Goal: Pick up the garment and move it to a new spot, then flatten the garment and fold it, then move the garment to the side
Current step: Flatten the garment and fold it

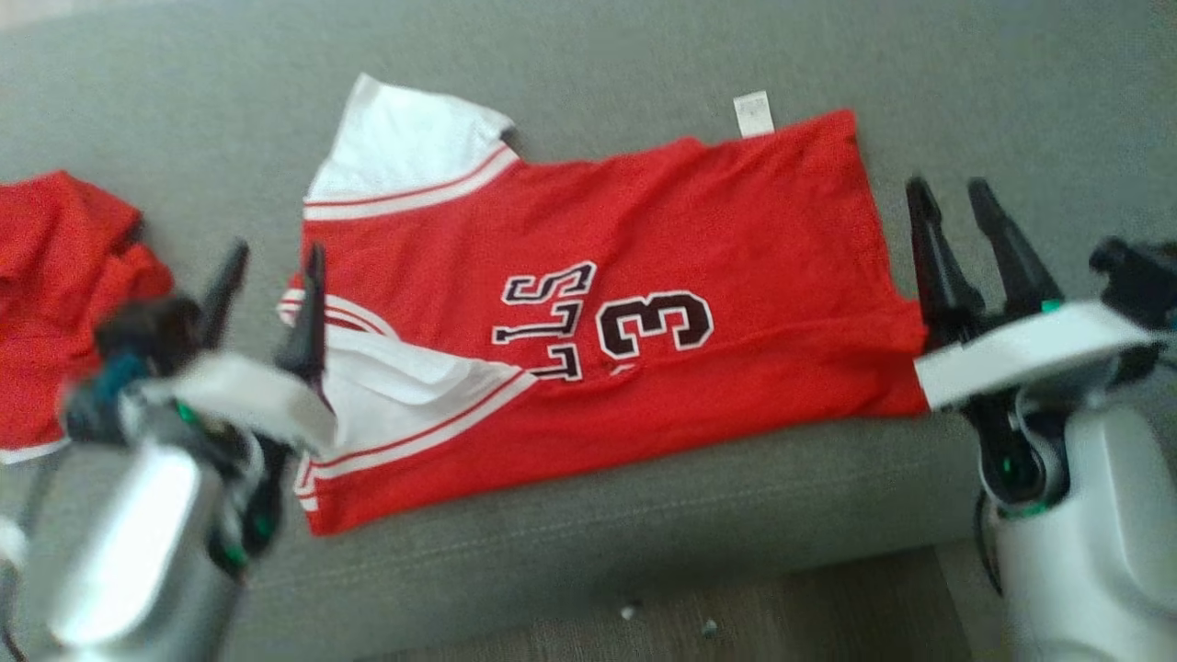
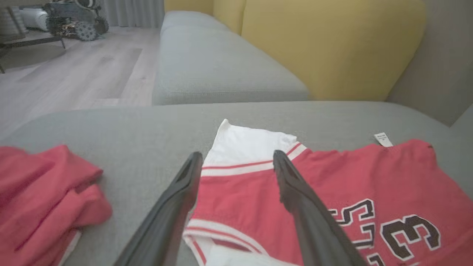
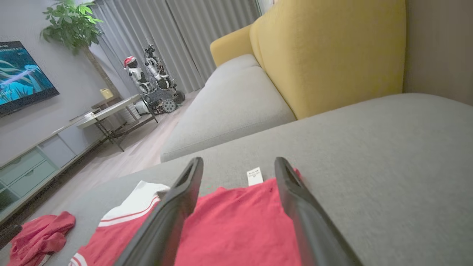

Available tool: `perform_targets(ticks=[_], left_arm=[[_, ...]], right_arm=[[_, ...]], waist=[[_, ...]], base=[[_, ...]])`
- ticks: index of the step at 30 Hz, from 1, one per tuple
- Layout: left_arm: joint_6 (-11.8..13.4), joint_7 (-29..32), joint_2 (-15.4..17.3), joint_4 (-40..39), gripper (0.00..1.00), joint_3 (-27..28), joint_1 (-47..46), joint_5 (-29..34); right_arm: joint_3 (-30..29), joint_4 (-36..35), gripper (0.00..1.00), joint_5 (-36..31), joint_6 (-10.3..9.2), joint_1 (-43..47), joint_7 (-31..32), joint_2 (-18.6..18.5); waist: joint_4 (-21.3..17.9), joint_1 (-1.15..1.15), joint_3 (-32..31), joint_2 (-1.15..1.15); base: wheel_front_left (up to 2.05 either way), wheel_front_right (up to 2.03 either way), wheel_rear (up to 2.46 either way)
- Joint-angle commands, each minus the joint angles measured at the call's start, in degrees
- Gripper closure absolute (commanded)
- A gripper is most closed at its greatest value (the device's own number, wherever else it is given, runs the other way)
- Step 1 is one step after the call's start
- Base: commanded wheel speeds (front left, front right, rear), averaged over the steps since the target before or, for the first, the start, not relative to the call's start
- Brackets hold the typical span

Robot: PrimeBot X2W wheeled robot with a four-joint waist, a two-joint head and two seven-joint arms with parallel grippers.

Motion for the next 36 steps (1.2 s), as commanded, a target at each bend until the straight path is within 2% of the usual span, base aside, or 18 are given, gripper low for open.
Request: perform_targets(ticks=[1, 3, 8, 12, 21, 29, 36], left_arm=[[-0.88, 1.47, 3.25, -1.24, 0.00, 2.24, -5.98, 0.67], [-2.57, 4.48, 5.16, -0.08, 0.00, 1.90, -10.30, 0.94], [-8.15, 13.25, 7.46, 4.95, 0.00, 2.26, -21.17, -3.02], [-10.97, 19.77, 10.03, 10.17, 0.00, 1.67, -29.27, -3.75], [-13.31, 28.49, 14.11, 21.62, 0.00, -2.76, -41.03, -0.45], [-13.95, 28.94, 17.14, 27.30, 0.00, -7.44, -45.81, 5.03], [-13.83, 27.59, 16.58, 32.32, 0.00, -9.22, -48.99, 6.85]], right_arm=[[1.64, -2.83, 0.00, -0.23, 0.36, -3.74, -0.91, 0.27], [2.36, -3.10, 0.00, -0.75, 0.36, -5.59, -1.57, 0.58], [4.54, -3.12, 0.00, -1.52, 0.36, -9.91, -2.36, 1.03], [5.98, -2.61, 0.00, -1.73, 0.36, -13.19, -3.25, 1.40], [7.63, -1.33, 0.00, -0.66, 0.36, -16.46, -6.00, 2.94], [7.79, -0.14, 0.00, -0.59, 0.36, -17.13, -7.51, 3.35], [7.87, 0.55, 0.00, -0.67, 0.36, -17.66, -8.15, 3.51]], waist=[[-2.43, 0.00, 3.95, 0.00], [-3.65, 0.00, 6.01, 0.00], [-6.37, 0.00, 10.65, 0.00], [-8.83, 0.00, 13.56, 0.00], [-13.14, 0.00, 17.56, 0.00], [-14.67, 0.00, 18.96, 0.00], [-14.83, 0.00, 19.64, 0.00]], base=[[0.00, 0.00, 0.00], [0.00, 0.00, 0.00], [0.00, 0.00, 0.00], [0.00, 0.00, 0.00], [0.00, 0.00, 0.00], [0.00, 0.00, 0.00], [0.00, 0.00, 0.00]])
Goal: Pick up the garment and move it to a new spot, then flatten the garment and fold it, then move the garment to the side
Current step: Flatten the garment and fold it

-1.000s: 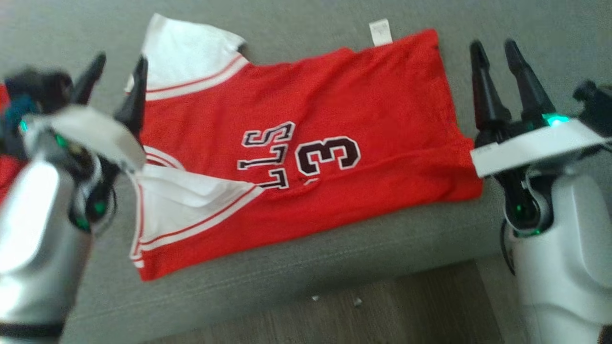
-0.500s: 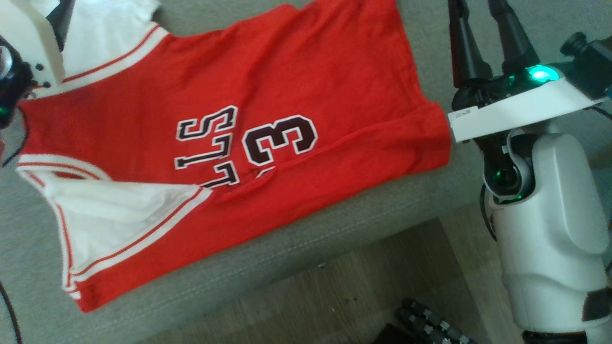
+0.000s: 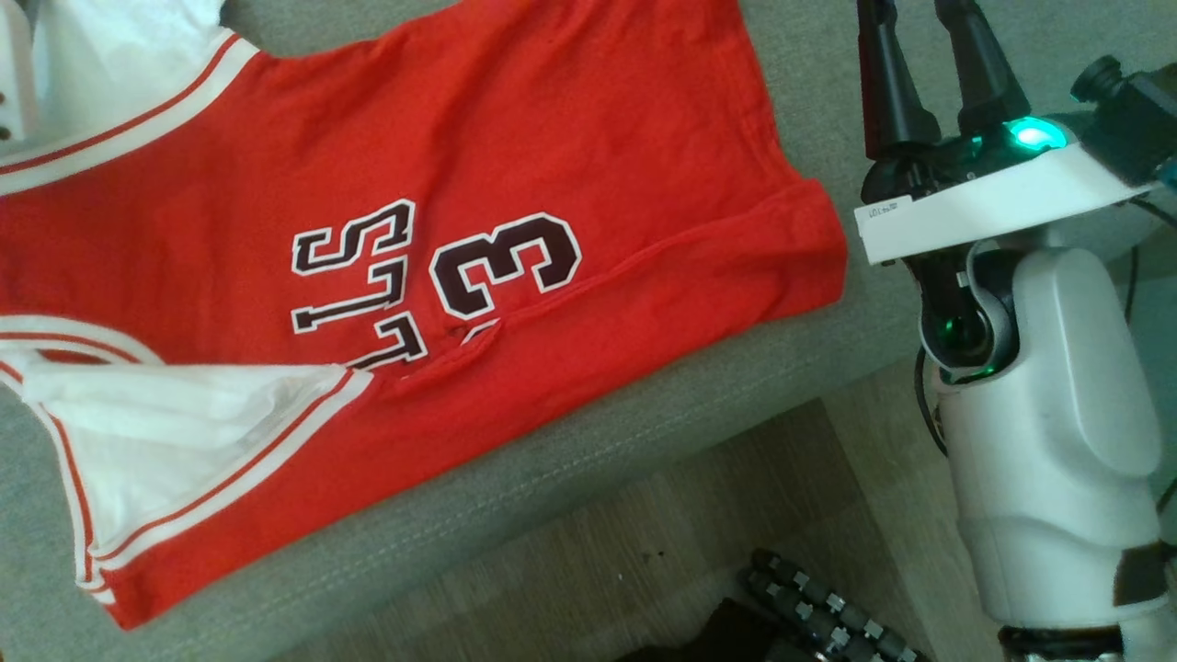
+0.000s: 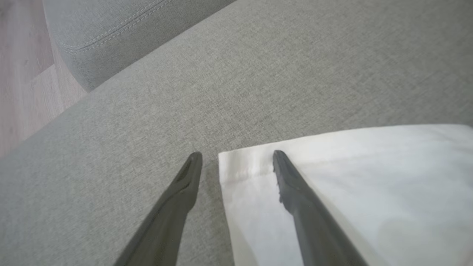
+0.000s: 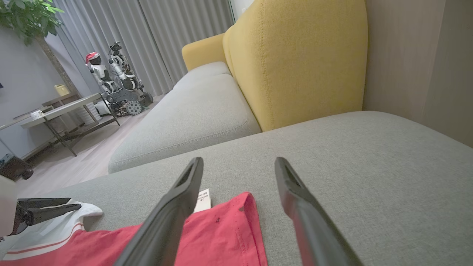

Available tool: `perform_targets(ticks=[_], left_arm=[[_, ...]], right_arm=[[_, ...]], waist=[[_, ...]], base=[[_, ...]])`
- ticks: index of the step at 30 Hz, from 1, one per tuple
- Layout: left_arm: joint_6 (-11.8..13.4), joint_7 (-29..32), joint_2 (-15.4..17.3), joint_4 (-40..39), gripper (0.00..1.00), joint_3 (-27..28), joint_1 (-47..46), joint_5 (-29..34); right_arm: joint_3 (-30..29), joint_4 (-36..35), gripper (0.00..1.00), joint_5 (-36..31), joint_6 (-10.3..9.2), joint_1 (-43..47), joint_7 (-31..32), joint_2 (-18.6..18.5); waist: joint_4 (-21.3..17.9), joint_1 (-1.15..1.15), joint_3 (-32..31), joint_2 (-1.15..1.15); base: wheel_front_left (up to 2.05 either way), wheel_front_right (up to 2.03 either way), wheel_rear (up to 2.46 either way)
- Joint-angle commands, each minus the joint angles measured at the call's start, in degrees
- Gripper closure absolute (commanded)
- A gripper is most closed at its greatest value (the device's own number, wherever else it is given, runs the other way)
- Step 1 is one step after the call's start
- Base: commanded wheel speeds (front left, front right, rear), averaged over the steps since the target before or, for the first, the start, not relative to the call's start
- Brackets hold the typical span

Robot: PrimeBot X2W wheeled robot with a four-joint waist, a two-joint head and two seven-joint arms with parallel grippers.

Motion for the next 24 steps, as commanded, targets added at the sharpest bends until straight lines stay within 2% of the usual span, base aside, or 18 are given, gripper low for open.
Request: perform_targets(ticks=[1, 3, 4, 5, 6, 13, 18, 20, 24], left_arm=[[-0.07, -0.30, 2.26, -0.22, 0.00, 1.23, -2.59, 0.06], [-0.31, -0.06, 1.64, 0.73, 0.00, 0.79, -3.10, -0.57], [-0.41, 0.21, 1.25, 1.22, 0.05, 0.67, -3.28, -1.10], [-0.52, 0.50, 0.76, 1.54, 0.86, 0.42, -3.38, -1.61], [-0.61, 0.79, 0.27, 1.78, 1.00, 0.17, -3.48, -2.15], [-0.86, -3.52, -1.64, 1.24, 1.00, -0.12, -4.00, -5.55], [-0.88, -9.57, -2.67, -0.49, 1.00, -0.12, -2.79, -6.29], [-0.83, -11.80, -3.57, -1.64, 1.00, 0.27, -2.23, -6.95], [-0.44, -16.29, -5.37, -4.09, 1.00, 0.87, -1.01, -7.83]], right_arm=[[0.89, -1.69, 0.00, 0.41, 0.36, -1.03, -0.49, 0.80], [0.97, -1.53, 0.00, 0.26, 0.36, -1.24, -0.44, 0.85], [1.01, -1.50, 0.00, 0.20, 0.36, -1.33, -0.40, 0.87], [1.02, -1.46, 0.00, 0.15, 0.36, -1.42, -0.34, 0.87], [0.92, -1.40, 0.00, 0.08, 0.36, -1.49, -0.28, 0.84], [0.86, -0.64, 0.00, 0.41, 0.36, -2.82, 1.02, -0.59], [1.31, 0.90, 0.00, 1.93, 0.36, -5.39, 3.92, -3.82], [1.88, 1.99, 0.00, 2.33, 0.36, -6.87, 6.01, -6.00], [5.27, 5.08, 0.00, -1.49, 0.36, -9.64, 8.96, -12.46]], waist=[[0.13, 0.00, 0.11, 0.00], [0.33, 0.00, 0.24, 0.00], [0.48, 0.00, 0.27, 0.00], [0.68, 0.00, 0.25, 0.00], [0.94, 0.00, 0.20, 0.00], [3.71, 0.00, -1.11, 0.00], [6.81, 0.00, -2.81, 0.00], [8.25, 0.00, -3.05, 0.00], [11.45, 0.00, -3.22, 0.00]], base=[[0.00, 0.00, 0.00], [0.00, 0.00, 0.00], [0.00, 0.00, 0.00], [0.00, 0.00, 0.00], [0.00, 0.00, 0.00], [0.00, 0.00, 0.00], [0.00, 0.00, 0.00], [0.00, 0.00, 0.00], [0.00, 0.00, 0.00]])
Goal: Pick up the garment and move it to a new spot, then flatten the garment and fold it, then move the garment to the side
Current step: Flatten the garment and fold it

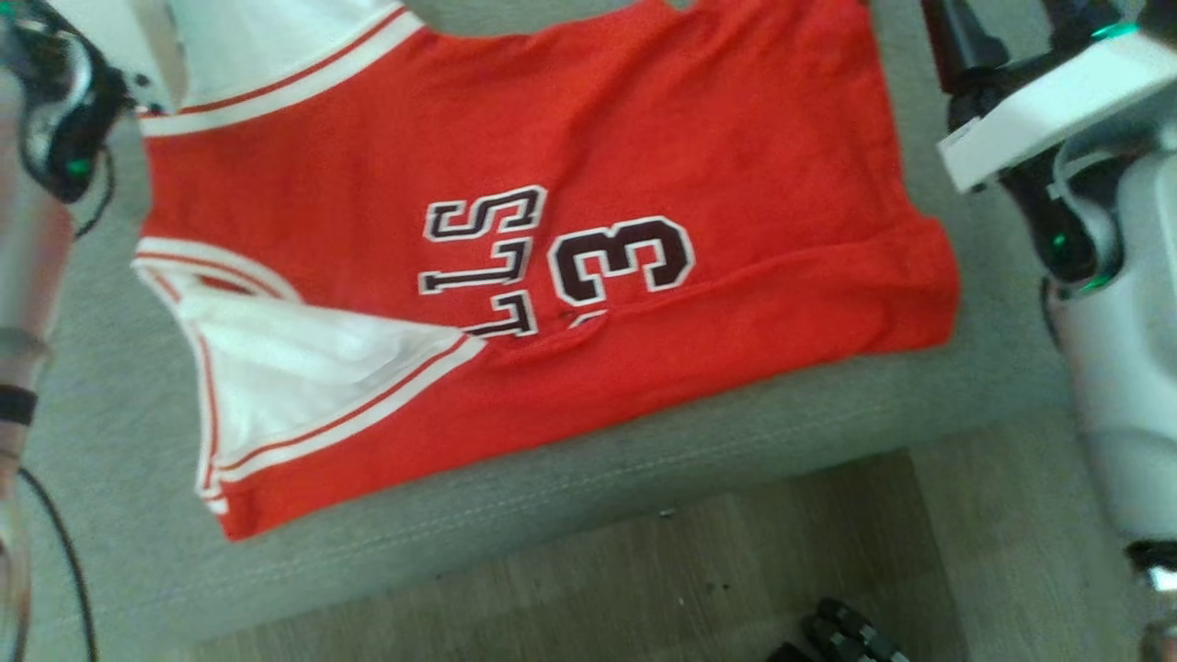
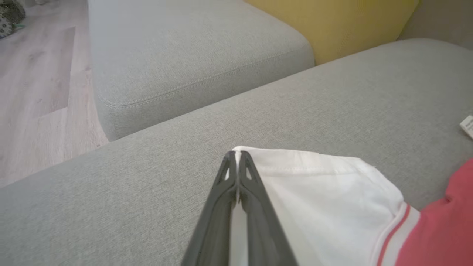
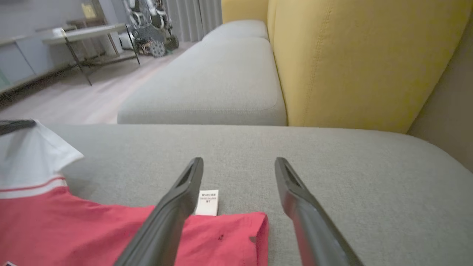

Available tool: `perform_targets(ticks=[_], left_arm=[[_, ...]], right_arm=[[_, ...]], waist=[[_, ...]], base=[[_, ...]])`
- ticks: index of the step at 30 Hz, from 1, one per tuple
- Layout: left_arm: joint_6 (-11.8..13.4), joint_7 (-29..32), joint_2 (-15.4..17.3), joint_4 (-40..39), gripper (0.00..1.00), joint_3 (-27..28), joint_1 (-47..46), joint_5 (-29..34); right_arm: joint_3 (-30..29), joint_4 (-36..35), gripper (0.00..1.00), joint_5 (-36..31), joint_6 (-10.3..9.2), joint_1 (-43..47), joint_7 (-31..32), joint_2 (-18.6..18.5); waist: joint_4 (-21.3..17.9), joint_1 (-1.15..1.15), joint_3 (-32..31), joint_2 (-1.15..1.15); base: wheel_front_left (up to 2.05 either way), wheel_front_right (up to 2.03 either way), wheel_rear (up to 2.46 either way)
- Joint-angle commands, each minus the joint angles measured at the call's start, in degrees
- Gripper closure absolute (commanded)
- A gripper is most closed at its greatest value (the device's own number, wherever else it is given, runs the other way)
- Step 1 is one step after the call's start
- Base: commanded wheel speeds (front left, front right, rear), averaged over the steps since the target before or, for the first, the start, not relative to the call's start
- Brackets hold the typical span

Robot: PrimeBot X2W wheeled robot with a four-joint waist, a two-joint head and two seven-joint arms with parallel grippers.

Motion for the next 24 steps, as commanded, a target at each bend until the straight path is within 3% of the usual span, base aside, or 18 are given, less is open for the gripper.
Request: perform_targets(ticks=[1, 12, 24], left_arm=[[0.70, -1.69, 1.62, -2.65, 1.00, 2.46, -1.03, -0.44], [1.73, -4.40, -1.00, -8.79, 1.00, 1.58, 1.99, -1.20], [2.43, -4.39, -1.03, -12.64, 1.00, 1.14, 2.84, -1.93]], right_arm=[[1.84, -0.60, 0.00, 0.06, 0.36, -1.17, 1.32, -1.33], [7.10, 10.45, 0.00, 5.89, 0.36, -8.96, 11.13, -9.96], [12.30, 20.77, 0.00, 9.11, 0.36, -13.60, 16.76, -14.03]], waist=[[2.57, 0.00, -0.34, 0.00], [7.14, 0.00, 1.05, 0.00], [9.19, 0.00, 2.10, 0.00]], base=[[0.00, 0.00, 0.00], [0.00, 0.00, 0.00], [0.00, 0.00, 0.00]])
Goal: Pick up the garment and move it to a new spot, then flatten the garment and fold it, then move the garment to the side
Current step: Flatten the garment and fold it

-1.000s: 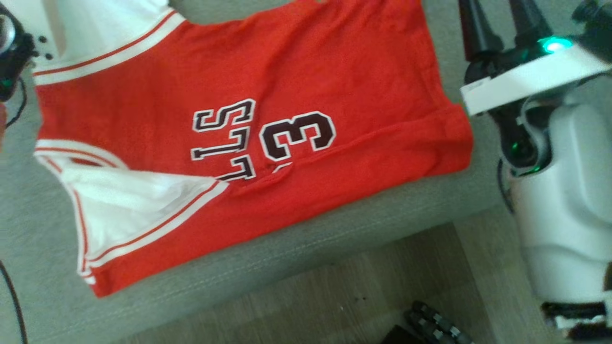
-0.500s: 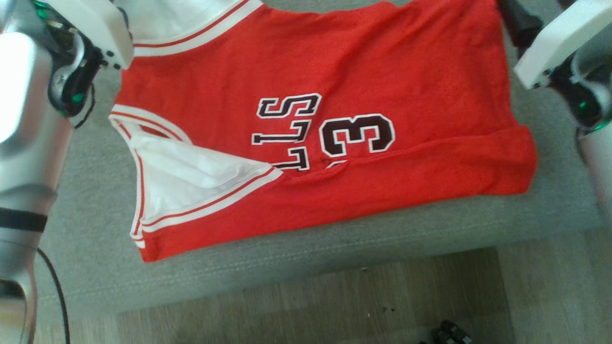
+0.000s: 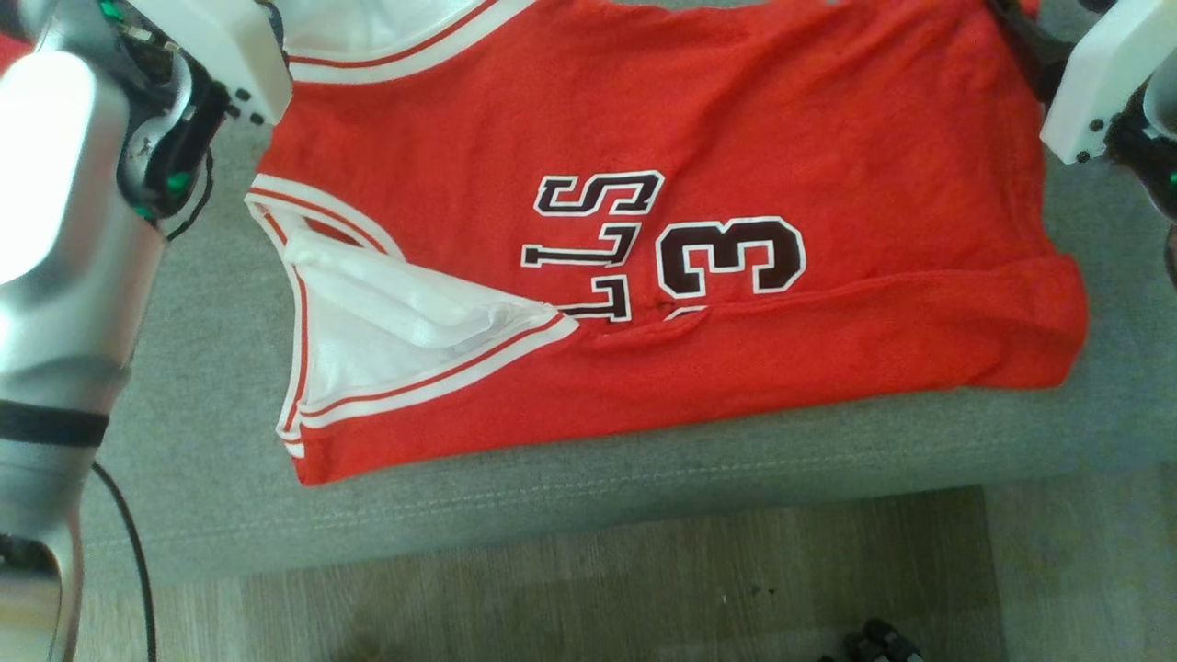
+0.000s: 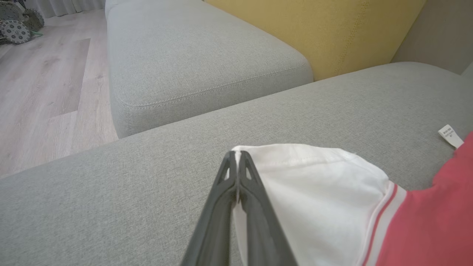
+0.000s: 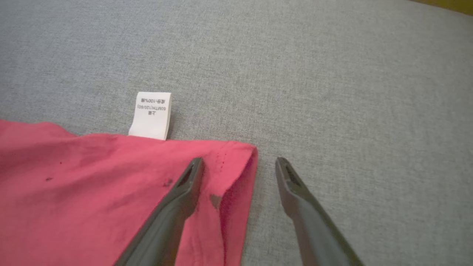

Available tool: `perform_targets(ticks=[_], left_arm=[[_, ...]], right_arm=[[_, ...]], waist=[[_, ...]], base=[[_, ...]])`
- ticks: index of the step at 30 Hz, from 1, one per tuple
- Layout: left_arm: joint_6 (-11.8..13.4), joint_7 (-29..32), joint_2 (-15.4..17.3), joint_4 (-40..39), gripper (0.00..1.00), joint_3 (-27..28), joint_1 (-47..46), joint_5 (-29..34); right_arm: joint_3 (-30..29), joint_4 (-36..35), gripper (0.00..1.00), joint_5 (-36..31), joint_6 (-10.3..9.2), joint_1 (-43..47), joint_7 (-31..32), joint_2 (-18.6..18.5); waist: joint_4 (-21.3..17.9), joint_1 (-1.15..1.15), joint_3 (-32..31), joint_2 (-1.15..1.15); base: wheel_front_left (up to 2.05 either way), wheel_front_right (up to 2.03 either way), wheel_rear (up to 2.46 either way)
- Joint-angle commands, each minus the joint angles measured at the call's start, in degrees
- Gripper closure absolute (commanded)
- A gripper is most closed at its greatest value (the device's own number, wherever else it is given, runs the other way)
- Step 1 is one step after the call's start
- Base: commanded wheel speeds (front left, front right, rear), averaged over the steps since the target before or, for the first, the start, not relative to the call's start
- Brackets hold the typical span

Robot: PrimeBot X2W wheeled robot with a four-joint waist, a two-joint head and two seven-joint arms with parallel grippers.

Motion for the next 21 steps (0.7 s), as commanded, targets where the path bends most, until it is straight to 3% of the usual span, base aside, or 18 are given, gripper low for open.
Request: perform_targets(ticks=[1, 17, 19, 21], left_arm=[[0.52, -0.28, 2.59, -2.04, 1.00, 1.72, -0.89, -0.39], [1.61, 1.04, 3.45, -4.36, 1.00, 1.47, -1.52, -0.91], [1.70, 1.03, 3.43, -4.34, 1.00, 1.36, -1.41, -0.96], [1.81, 1.07, 3.47, -4.41, 1.00, 1.29, -1.32, -1.05]], right_arm=[[0.51, -0.94, 0.00, 0.75, 0.36, -1.08, -0.38, -1.07], [3.89, 4.49, 0.00, 2.66, 0.36, -4.01, -3.54, -0.33], [4.67, 4.93, 1.00, 3.71, 0.36, -3.76, -2.77, -0.20], [5.58, 4.91, 1.00, 4.76, 0.36, -3.55, -2.10, -0.38]], waist=[[-0.07, 0.00, -0.08, 0.00], [-0.19, 0.00, 1.90, 0.00], [-0.08, 0.00, 1.76, 0.00], [0.03, 0.00, 1.62, 0.00]], base=[[0.00, 0.00, 0.00], [0.00, 0.00, 0.00], [0.00, 0.00, 0.00], [0.00, 0.00, 0.00]])
